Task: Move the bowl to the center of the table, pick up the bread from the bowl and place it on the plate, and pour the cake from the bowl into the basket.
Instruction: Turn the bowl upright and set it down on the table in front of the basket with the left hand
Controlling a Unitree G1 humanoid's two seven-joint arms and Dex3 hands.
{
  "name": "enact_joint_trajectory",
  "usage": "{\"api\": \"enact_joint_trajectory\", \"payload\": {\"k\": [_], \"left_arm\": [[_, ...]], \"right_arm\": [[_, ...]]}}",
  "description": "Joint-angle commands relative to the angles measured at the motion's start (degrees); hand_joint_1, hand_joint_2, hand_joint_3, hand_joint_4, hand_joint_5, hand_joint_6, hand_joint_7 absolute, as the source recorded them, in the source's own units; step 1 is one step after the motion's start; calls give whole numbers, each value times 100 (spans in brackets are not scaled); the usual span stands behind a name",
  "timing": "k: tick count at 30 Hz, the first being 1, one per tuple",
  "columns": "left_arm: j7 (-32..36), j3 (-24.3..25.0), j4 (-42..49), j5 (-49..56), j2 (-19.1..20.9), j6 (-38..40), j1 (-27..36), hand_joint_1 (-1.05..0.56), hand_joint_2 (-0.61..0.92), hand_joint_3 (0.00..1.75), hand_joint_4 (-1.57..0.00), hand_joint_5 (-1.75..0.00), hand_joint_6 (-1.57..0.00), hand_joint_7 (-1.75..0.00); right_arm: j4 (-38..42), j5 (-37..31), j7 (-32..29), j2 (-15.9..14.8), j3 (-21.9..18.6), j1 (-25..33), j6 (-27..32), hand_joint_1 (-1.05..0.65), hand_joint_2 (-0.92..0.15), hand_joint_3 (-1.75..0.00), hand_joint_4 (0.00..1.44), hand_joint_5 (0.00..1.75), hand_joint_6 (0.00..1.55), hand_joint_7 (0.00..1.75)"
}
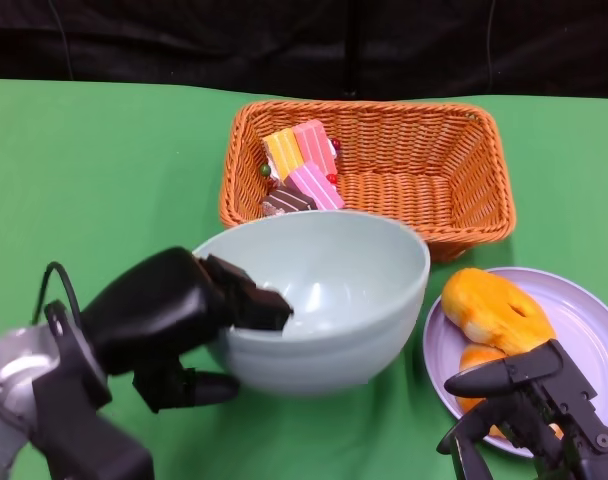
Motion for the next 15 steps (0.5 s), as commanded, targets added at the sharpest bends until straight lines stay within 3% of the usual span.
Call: {"api": "enact_joint_trajectory", "payload": {"k": [1, 4, 5, 11, 14, 15], "left_arm": [[1884, -260, -252, 1739, 477, -33, -70, -13, 27, 119, -102, -175, -77, -175], [3350, -858, -357, 2937, 801, 392, -47, -20, 51, 63, -100, -175, -79, -169], [3696, -1034, -309, 3154, 864, 491, -66, -21, 55, 52, -100, -175, -82, -163], [5219, -2229, 109, 4168, 1139, 1437, -176, -27, 72, 17, -96, -175, -88, -142], [4894, -2628, 301, 4046, 1218, 1743, -228, -28, 77, 9, -93, -175, -92, -121], [4517, -2673, 342, 3803, 1225, 1717, -220, -30, 77, 5, -90, -172, -95, -97]], "right_arm": [[-172, -207, 29, -40, 82, 63, -92, -21, -62, -99, 30, 172, 13, 153], [-164, -200, 25, -36, 90, 68, -115, -20, -62, -100, 31, 171, 13, 153], [-163, -190, 26, -35, 90, 69, -116, -20, -62, -100, 31, 171, 13, 153], [-191, -169, 38, -34, 89, 50, -89, -20, -61, -101, 30, 172, 13, 154], [-192, -187, 28, -21, 109, 45, -77, -19, -60, -102, 31, 173, 13, 155], [-198, -204, 25, -17, 118, 47, -66, -20, -60, -102, 31, 173, 13, 155]]}}
